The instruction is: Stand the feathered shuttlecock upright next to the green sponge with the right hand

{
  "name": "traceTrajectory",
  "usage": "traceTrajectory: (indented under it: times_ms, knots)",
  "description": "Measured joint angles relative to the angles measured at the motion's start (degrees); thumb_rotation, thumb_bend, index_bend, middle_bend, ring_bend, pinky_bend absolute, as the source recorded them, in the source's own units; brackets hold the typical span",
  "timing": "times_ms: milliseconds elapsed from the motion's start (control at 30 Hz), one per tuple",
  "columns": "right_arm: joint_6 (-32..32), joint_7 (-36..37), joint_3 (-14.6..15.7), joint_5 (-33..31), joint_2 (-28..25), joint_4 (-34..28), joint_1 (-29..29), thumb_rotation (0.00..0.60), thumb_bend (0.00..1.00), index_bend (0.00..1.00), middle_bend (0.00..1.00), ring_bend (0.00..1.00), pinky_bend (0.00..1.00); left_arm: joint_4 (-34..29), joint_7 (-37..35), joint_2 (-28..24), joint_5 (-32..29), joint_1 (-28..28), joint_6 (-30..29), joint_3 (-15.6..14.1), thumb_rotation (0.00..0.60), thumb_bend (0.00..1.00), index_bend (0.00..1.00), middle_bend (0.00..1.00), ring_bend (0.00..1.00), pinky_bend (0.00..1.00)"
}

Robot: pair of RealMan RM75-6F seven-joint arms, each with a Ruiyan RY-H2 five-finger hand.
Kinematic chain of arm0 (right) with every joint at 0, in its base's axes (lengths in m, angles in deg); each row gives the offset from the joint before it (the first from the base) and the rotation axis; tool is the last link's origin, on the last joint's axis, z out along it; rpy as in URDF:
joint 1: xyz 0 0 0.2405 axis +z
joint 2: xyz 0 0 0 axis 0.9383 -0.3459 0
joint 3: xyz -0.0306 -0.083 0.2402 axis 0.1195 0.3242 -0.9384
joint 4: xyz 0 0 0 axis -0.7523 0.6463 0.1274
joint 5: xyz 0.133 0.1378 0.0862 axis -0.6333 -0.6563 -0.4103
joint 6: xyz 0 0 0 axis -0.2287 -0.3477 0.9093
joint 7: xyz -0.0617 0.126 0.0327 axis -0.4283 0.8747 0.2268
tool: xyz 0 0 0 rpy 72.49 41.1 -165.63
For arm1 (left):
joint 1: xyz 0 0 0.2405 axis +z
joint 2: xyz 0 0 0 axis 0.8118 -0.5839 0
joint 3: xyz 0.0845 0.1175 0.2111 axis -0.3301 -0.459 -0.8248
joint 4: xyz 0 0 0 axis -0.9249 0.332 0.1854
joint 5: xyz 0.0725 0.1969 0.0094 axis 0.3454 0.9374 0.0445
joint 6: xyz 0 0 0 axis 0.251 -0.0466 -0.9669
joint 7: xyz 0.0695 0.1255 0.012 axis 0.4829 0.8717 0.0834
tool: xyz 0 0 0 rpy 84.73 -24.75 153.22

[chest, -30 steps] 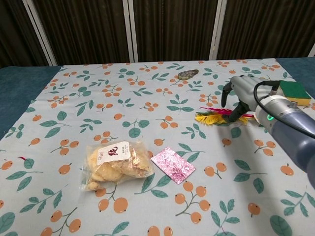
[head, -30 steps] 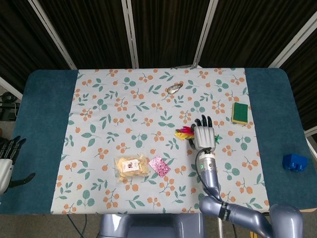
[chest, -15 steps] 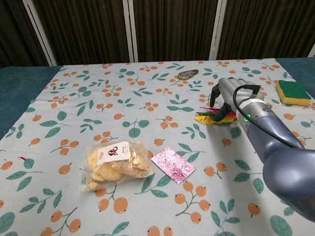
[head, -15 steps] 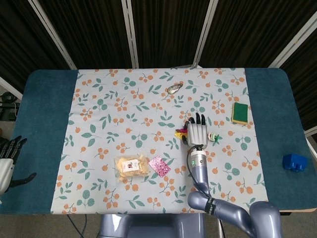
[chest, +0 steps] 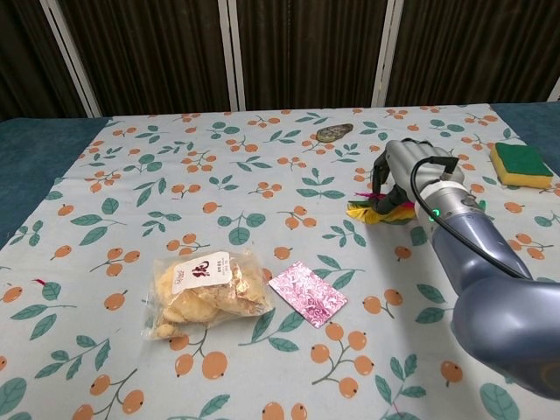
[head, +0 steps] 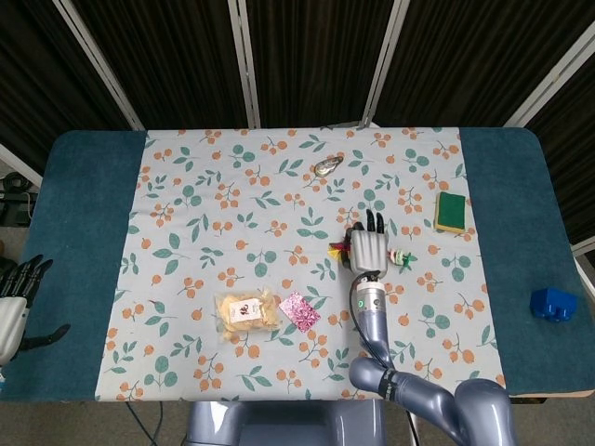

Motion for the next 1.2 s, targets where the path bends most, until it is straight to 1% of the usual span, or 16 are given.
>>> traceTrajectory:
  times_ms: [233, 367, 533, 633, 833, 1200]
  knots:
    - [-0.02, 0.55, -0.44, 0.46, 0.42, 0.39, 0.03, 0.6, 0.42, 0.62, 0.35, 0.0, 0.0, -0.06, -0.23, -0.03, -0.01, -0.06, 0.09, -0.02, 0.562, 0.2, 0.0, 0.0, 0.0, 0.0]
    - [0.0, 0.46, -0.52, 0.62, 0.37, 0.0, -0.11, 0.6, 0.43, 0.63, 0.36, 0.0, 0.0, -0.06, -0.27, -0.08, 0.02, -0.08, 0.13, -0.07, 0.56, 0.2, 0.0, 0.0, 0.0, 0.0]
    - [0.47, 0.56, -0.49, 1.25, -0.13, -1.47, -0.33, 0.6, 0.44, 0.63, 0.36, 0.0, 0.0, -0.03, -0.33, -0.11, -0.15, -0.11, 0.3, -0.1, 0.557, 0.2, 0.0, 0.0, 0.0, 0.0]
    - [1.19, 0.58, -0.64, 1.86, -0.95, -3.44, -0.46, 0.6, 0.44, 0.63, 0.36, 0.0, 0.0, -0.01, -0.33, -0.12, -0.23, -0.12, 0.37, -0.12, 0.557, 0.19, 0.0, 0.0, 0.0, 0.0]
    - [3.77, 0.41, -1.63, 3.08, -4.08, -9.86, -1.13, 0.6, 0.44, 0.64, 0.36, 0.0, 0.0, 0.0, -0.26, -0.16, -0.17, -0.08, 0.27, -0.16, 0.563, 0.2, 0.0, 0.0, 0.0, 0.0]
    - [10.0, -1.53, -5.04, 2.15, -13.41, -27.81, -5.33, 0.6, 0.44, 0.64, 0.37, 0.0, 0.0, -0.06, 0.62, -0.05, -0.02, -0.05, 0.17, -0.34, 0.56, 0.2, 0.0, 0.0, 0.0, 0.0]
